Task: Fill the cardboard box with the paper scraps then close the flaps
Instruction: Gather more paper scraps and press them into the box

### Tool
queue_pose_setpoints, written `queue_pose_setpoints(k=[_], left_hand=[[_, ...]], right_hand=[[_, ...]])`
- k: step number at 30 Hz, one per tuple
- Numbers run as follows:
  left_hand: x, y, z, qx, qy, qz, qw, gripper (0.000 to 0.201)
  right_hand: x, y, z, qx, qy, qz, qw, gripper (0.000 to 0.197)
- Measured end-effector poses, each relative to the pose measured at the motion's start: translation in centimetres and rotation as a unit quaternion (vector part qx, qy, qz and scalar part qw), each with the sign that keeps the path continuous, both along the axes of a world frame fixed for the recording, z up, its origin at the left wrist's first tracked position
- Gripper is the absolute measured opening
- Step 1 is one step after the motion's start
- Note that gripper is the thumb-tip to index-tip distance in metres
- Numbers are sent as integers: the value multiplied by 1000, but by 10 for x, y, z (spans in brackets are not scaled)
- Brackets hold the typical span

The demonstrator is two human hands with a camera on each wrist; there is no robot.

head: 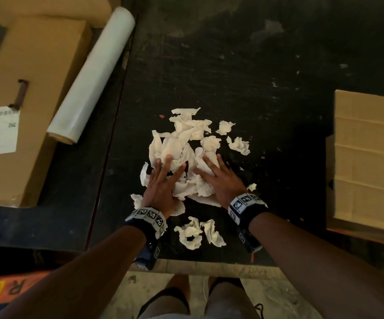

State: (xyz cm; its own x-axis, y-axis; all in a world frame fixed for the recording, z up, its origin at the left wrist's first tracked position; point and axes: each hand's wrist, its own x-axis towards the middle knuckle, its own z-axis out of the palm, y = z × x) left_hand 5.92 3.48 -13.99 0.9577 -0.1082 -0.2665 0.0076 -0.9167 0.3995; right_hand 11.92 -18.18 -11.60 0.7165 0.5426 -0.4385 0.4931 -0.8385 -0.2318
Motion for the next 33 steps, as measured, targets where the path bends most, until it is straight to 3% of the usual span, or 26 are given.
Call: queue_pose_setpoints(k=[11, 17, 22, 30, 33], left_hand=[[6, -3, 5, -16, 8, 3, 1000, 93], [8, -5, 14, -29, 19, 4, 999, 95], [6, -2, 23, -38, -6, -1, 999, 99], [24, -2, 99, -61, -39, 0, 997, 84], [37, -3, 130, -60, -96, -7, 994, 75]], right_hand=[[2, 6, 1, 13, 23, -43, 999, 80], [4, 8, 11, 28, 28, -47, 998, 71], [0, 10, 30, 43, 12, -54, 998, 77], [10, 12, 95, 56, -53, -70, 995, 84], [18, 9, 130, 71, -90, -83, 990, 84]])
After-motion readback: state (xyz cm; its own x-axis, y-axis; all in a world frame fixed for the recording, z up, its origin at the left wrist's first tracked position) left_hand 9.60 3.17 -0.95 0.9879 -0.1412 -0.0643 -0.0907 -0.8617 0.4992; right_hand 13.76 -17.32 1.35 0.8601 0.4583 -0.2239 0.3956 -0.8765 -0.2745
